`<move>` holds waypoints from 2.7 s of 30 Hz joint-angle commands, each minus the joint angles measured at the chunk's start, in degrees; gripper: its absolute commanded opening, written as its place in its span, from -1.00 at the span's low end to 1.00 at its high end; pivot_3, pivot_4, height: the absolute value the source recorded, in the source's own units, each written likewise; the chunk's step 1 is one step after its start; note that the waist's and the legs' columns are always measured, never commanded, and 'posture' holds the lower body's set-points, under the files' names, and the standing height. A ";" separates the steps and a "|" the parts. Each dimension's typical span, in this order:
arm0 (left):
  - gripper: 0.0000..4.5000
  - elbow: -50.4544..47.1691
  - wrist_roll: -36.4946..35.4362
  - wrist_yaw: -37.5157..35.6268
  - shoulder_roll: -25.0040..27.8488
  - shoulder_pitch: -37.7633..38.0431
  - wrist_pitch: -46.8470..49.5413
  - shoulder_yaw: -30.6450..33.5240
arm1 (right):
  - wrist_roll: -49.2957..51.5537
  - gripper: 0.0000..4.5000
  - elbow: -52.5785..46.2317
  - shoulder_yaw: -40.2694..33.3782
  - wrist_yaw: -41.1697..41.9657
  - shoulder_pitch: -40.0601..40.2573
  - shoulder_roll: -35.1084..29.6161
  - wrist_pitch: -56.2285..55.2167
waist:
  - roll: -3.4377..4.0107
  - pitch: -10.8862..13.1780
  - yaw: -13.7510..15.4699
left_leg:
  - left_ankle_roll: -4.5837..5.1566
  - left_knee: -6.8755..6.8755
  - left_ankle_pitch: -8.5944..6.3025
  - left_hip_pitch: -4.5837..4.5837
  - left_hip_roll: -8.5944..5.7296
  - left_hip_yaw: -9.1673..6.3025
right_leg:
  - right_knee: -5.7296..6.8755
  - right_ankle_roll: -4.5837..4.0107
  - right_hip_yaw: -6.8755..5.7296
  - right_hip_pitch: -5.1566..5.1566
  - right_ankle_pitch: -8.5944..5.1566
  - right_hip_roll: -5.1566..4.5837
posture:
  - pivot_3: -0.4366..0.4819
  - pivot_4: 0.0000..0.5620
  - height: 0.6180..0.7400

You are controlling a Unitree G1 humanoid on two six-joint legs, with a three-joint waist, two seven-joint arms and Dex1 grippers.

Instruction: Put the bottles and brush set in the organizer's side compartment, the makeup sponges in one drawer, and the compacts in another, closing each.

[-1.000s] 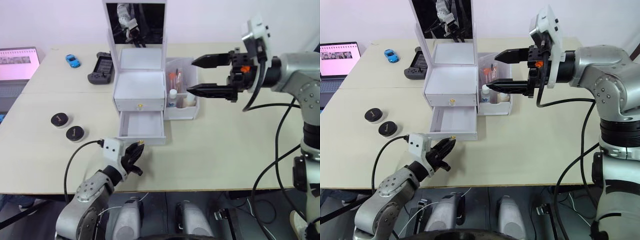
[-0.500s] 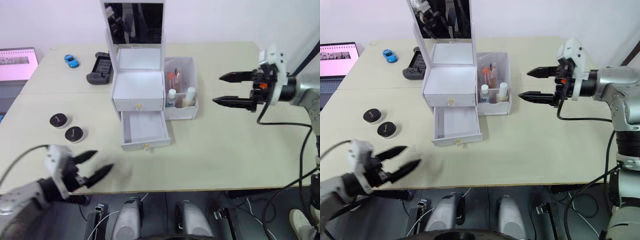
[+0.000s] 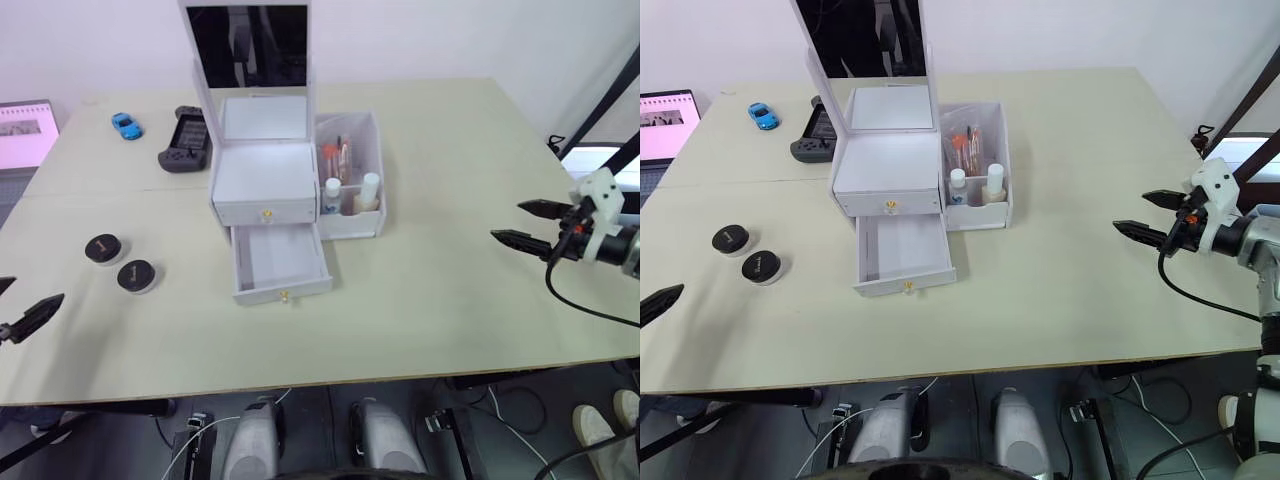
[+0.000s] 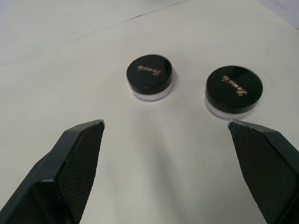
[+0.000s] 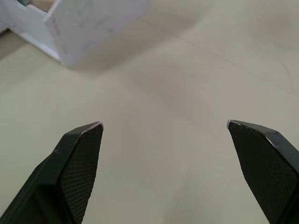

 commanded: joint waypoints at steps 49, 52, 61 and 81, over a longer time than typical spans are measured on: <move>0.98 -21.89 1.94 33.78 -8.68 -22.02 44.79 -22.53 | 7.71 1.00 -37.05 17.56 4.03 -34.13 6.47 28.29 | -0.25 -0.08 0.52 | -0.03 0.15 -0.02 -0.06 0.24 0.26 | 0.58 0.11 0.25 -0.40 0.17 0.20 | -0.05 -0.47 1.00; 0.98 -20.45 3.04 32.80 -7.54 -23.85 44.53 -24.62 | 7.46 1.00 -37.96 17.54 3.50 -34.04 5.79 29.01 | -0.25 -0.08 0.40 | -0.03 0.13 -0.02 -0.05 0.24 0.26 | 0.59 0.11 0.25 -0.41 0.18 0.22 | -0.05 -0.47 1.00; 0.19 -22.66 3.05 31.71 -6.47 -24.82 47.75 -24.90 | 7.86 1.00 -38.49 16.95 2.43 -33.49 5.69 29.58 | -0.25 -0.08 0.43 | -0.03 0.12 -0.02 -0.05 0.25 0.26 | 0.59 0.11 0.25 -0.41 0.18 0.21 | -0.05 -0.47 1.00; 0.19 -41.25 -10.00 21.39 -9.57 -40.76 51.25 -39.81 | 8.27 1.00 -39.40 16.42 1.01 -32.61 6.56 29.71 | -0.28 -0.06 0.70 | -0.03 0.23 -0.01 -0.06 0.21 0.22 | 0.62 0.15 0.27 -0.32 0.19 0.28 | -0.05 -0.47 1.00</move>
